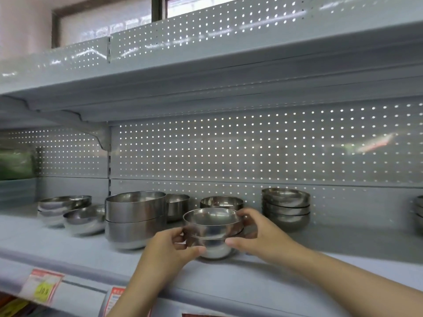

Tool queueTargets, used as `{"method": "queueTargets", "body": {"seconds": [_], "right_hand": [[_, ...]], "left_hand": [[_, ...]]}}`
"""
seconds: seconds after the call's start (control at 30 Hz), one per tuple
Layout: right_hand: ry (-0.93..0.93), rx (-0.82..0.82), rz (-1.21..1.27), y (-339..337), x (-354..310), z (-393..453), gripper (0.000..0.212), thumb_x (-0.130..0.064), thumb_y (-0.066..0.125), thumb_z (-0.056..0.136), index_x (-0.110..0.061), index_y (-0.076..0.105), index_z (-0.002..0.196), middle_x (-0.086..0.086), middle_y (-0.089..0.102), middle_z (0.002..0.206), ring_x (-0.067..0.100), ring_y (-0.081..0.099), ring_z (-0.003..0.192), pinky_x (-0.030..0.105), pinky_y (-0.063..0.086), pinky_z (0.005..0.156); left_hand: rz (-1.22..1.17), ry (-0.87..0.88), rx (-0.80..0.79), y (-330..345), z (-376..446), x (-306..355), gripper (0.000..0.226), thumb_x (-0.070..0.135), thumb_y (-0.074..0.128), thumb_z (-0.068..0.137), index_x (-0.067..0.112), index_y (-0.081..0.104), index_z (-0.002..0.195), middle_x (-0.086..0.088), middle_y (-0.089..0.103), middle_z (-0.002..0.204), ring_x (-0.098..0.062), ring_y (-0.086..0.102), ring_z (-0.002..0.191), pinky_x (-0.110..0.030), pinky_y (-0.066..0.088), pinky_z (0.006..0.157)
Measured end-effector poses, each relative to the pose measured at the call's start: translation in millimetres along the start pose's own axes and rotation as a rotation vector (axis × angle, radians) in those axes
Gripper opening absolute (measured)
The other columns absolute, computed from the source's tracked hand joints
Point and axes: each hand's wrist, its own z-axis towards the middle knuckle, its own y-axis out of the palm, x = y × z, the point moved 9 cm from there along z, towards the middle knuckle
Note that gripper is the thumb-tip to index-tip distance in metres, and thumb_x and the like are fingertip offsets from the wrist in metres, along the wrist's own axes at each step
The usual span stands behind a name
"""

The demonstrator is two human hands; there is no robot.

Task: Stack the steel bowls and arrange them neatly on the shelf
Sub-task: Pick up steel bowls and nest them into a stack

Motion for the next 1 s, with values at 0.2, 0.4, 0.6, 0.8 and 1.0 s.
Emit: {"method": "queueTargets", "body": {"seconds": [0.2, 0.4, 0.6, 0.8, 1.0], "right_hand": [[0.073, -0.06, 0.098, -7.4, 4.5, -2.9, 0.065, -0.033, 0.083, 0.067, -0.037, 0.042, 0.118, -0.016, 0.063, 0.096, -0.002, 0.061, 0.087, 0.022, 0.054, 0.081], [0.087, -0.15, 0.054, -19.6, 0.7, -2.6, 0.04, -0.022, 0.084, 0.066, -0.029, 0.064, 0.1, -0.011, 0.074, 0.091, 0.005, 0.066, 0.091, 0.028, 0.054, 0.086], [0.016, 0.019, 0.053, -50.1, -19.5, 12.2, 0.04, -0.022, 0.087, 0.061, -0.027, 0.065, 0.095, -0.012, 0.074, 0.089, 0.003, 0.068, 0.09, 0.017, 0.051, 0.078], [-0.121, 0.282, 0.288, -91.2, -66.1, 46.3, 0.041, -0.02, 0.085, 0.061, -0.02, 0.065, 0.097, -0.005, 0.073, 0.093, 0.013, 0.068, 0.088, 0.027, 0.049, 0.079], [-0.097, 0.357, 0.36, -108.0, -52.0, 48.4, 0.047, -0.026, 0.085, 0.058, -0.021, 0.06, 0.097, 0.001, 0.071, 0.1, 0.02, 0.066, 0.098, 0.036, 0.047, 0.094]], "left_hand": [[0.016, 0.045, -0.055, 7.8, -1.6, 3.3, 0.059, 0.053, 0.074, 0.037, 0.035, 0.073, 0.094, 0.005, 0.076, 0.083, -0.004, 0.07, 0.077, -0.016, 0.052, 0.078], [0.099, 0.057, -0.099, 24.8, 0.3, 13.0, 0.046, 0.048, 0.075, 0.048, 0.033, 0.074, 0.091, 0.009, 0.068, 0.068, -0.003, 0.053, 0.062, -0.02, 0.049, 0.069], [0.06, 0.124, 0.035, 14.8, 17.1, 51.2, 0.022, 0.026, 0.084, 0.063, 0.026, 0.071, 0.081, 0.009, 0.074, 0.083, -0.008, 0.07, 0.083, -0.029, 0.055, 0.086], [-0.128, 0.278, 0.196, -18.3, 56.5, 117.4, 0.026, 0.027, 0.08, 0.071, 0.019, 0.071, 0.094, 0.005, 0.073, 0.087, -0.008, 0.067, 0.083, -0.025, 0.053, 0.077], [-0.199, 0.317, 0.171, 6.3, 64.8, 134.1, 0.021, 0.023, 0.08, 0.071, 0.027, 0.063, 0.083, 0.001, 0.073, 0.088, -0.018, 0.068, 0.088, -0.031, 0.053, 0.082]]}}
